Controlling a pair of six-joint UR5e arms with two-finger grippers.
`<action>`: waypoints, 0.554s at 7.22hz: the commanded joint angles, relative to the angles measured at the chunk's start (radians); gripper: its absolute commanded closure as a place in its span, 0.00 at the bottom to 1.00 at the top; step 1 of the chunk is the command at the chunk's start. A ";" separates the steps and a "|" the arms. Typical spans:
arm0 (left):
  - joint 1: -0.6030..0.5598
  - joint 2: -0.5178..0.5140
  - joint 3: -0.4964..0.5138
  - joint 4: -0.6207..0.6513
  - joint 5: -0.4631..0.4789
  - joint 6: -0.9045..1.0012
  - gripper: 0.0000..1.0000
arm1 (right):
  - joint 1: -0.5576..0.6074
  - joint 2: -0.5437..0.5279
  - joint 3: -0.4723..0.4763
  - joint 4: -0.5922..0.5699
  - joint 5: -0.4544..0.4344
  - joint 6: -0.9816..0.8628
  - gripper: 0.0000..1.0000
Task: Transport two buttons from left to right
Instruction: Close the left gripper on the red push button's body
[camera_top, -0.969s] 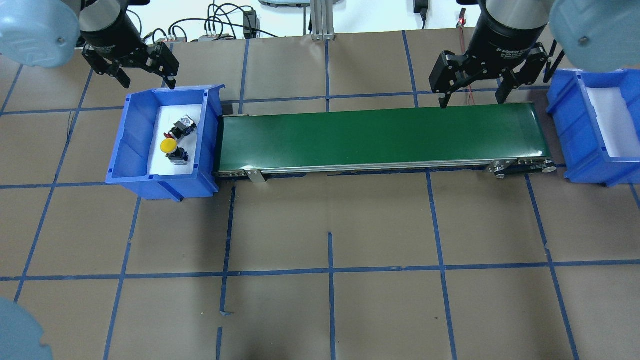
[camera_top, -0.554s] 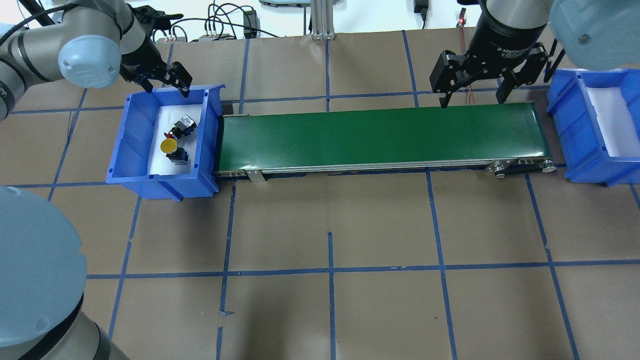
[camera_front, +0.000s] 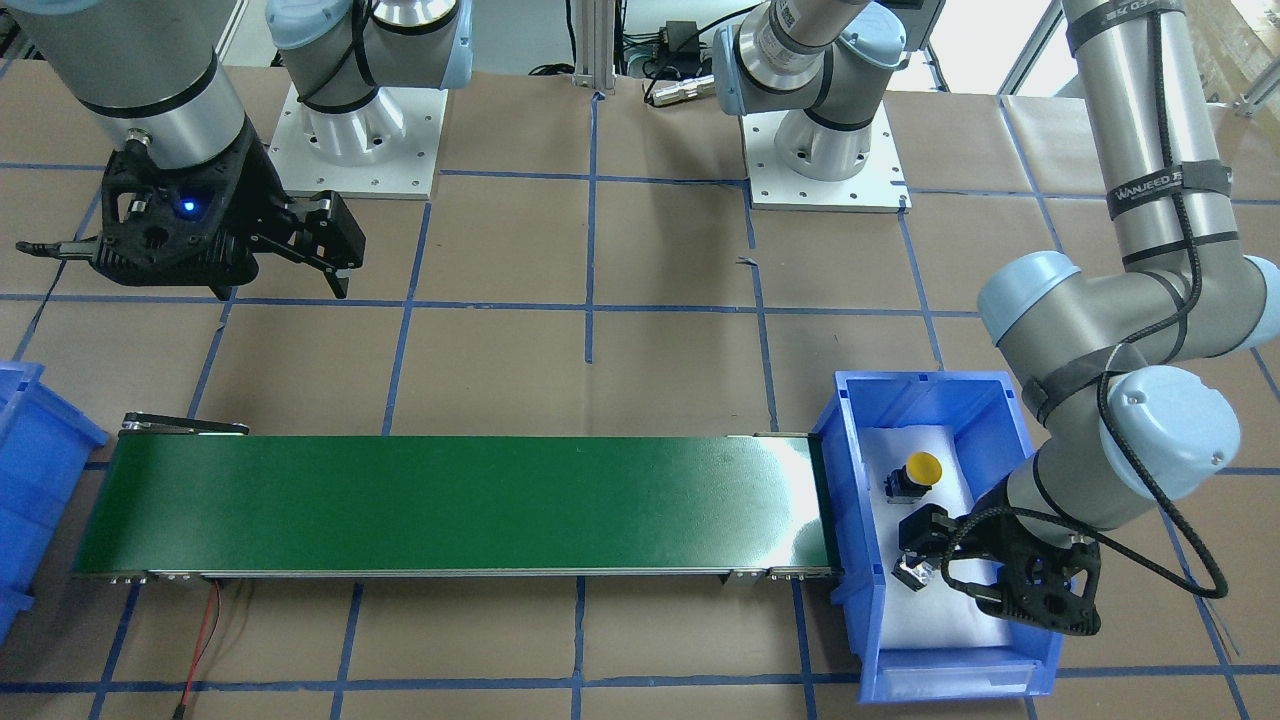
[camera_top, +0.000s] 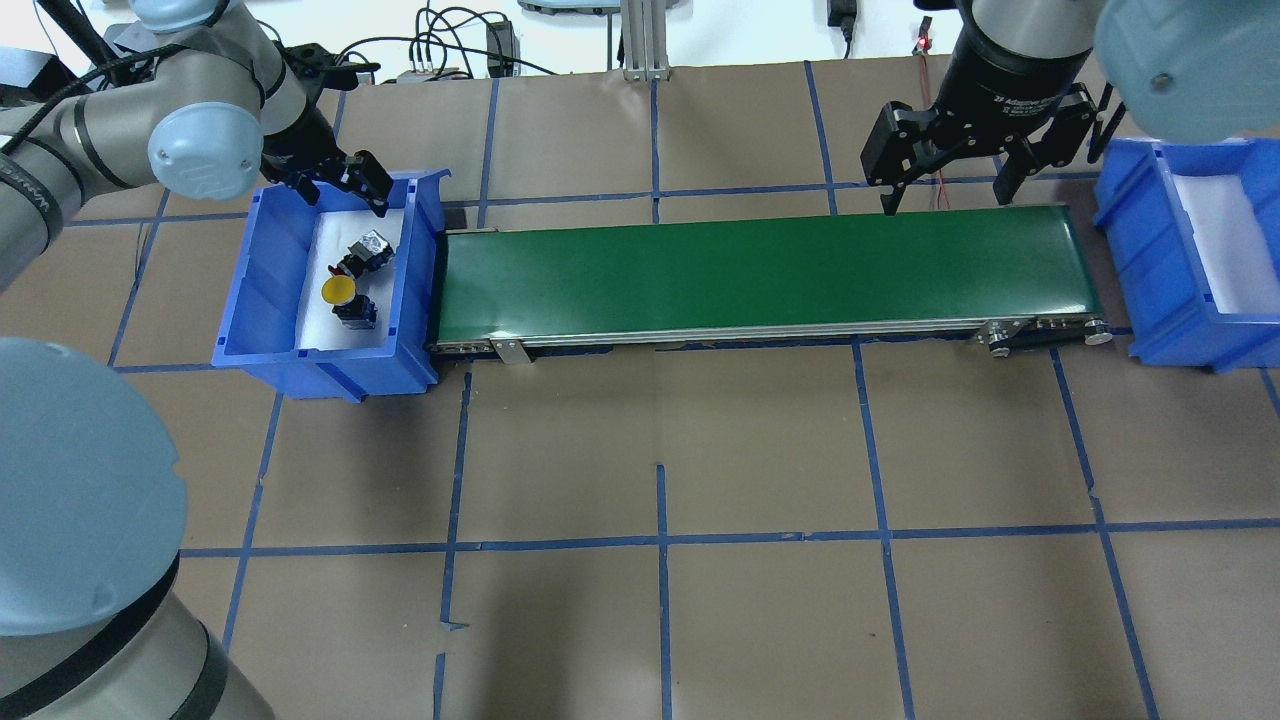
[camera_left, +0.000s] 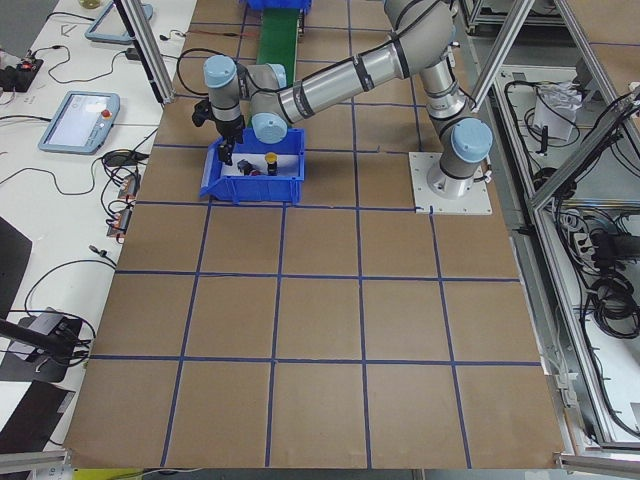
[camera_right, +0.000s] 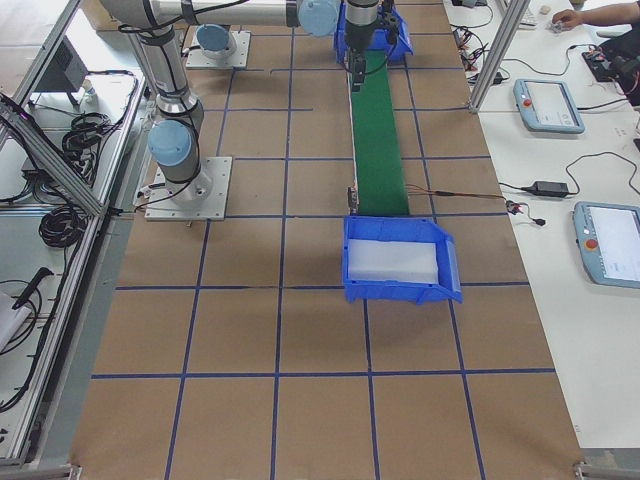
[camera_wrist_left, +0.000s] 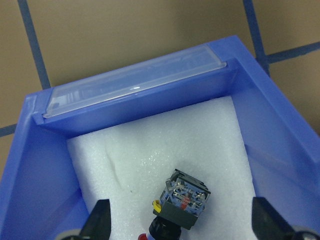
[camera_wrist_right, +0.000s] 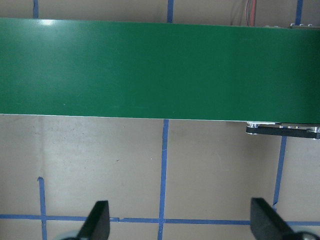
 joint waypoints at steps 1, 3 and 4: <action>0.015 -0.003 -0.040 -0.012 -0.063 -0.026 0.00 | -0.001 0.001 -0.001 0.000 0.001 -0.026 0.00; 0.020 -0.003 -0.098 0.043 -0.071 -0.034 0.00 | -0.001 0.001 0.002 0.000 0.003 -0.029 0.00; 0.026 -0.004 -0.095 0.051 -0.066 0.018 0.00 | -0.001 0.001 0.000 -0.003 0.012 -0.037 0.00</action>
